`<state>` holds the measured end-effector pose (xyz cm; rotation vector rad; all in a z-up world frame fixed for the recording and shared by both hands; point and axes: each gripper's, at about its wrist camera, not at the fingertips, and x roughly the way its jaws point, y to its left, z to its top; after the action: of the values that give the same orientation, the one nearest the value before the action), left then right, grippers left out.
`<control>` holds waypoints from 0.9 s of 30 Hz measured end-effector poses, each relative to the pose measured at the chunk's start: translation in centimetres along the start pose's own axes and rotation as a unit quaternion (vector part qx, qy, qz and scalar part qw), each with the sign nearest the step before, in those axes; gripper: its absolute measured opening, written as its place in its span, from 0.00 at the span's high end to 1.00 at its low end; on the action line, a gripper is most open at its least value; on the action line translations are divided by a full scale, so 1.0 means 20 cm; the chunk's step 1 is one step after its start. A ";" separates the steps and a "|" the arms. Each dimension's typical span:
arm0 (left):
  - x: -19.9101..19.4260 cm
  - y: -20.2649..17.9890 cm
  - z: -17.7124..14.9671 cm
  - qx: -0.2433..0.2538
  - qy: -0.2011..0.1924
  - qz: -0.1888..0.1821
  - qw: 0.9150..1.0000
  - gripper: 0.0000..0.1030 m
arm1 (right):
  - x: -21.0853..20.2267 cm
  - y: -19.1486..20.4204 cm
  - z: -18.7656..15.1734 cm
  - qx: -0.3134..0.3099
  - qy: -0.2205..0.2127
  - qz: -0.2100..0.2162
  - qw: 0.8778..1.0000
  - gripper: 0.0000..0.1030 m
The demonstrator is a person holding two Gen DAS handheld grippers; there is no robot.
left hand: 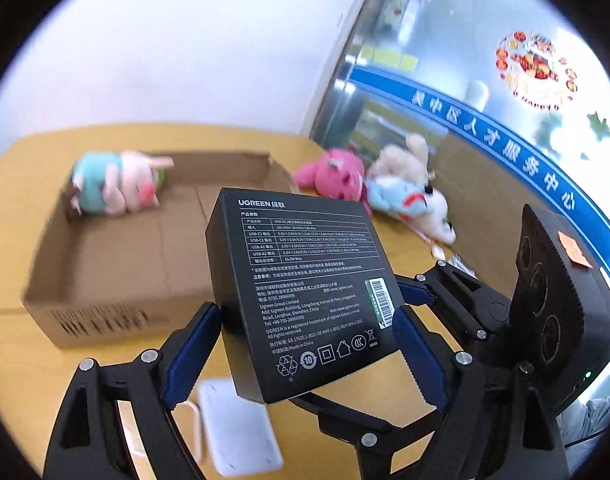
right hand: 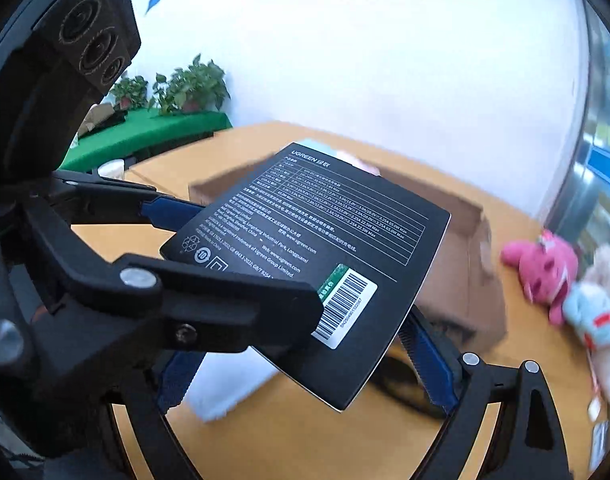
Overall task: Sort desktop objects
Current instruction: 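Lift the black box with both tools and carry it into the cardboard box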
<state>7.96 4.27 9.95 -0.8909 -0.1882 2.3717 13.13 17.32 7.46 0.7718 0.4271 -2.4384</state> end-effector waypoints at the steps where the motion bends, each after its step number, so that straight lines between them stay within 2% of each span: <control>1: -0.02 0.01 0.03 0.005 -0.006 0.003 1.000 0.15 | 0.00 0.00 0.05 -0.004 -0.007 0.001 1.000 0.10; 12: -0.02 0.15 0.38 0.034 -0.052 0.037 0.997 0.15 | 0.10 -0.08 0.43 -0.036 -0.057 0.007 0.998 0.10; 18: 0.11 0.27 0.56 0.043 -0.060 0.043 0.996 0.15 | 0.25 -0.23 0.60 -0.042 -0.062 0.012 0.997 0.10; 22: 0.23 0.36 0.69 0.036 -0.057 0.035 0.997 0.15 | 0.37 -0.35 0.68 -0.040 -0.061 0.017 0.997 0.10; 27: 0.45 0.45 0.85 0.037 -0.048 0.030 0.998 0.15 | 0.54 -0.55 0.77 -0.029 -0.054 0.019 0.998 0.10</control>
<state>-12.65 3.36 15.12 -0.7590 -0.1115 2.4617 -7.40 15.10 14.62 0.6156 0.4370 -2.4074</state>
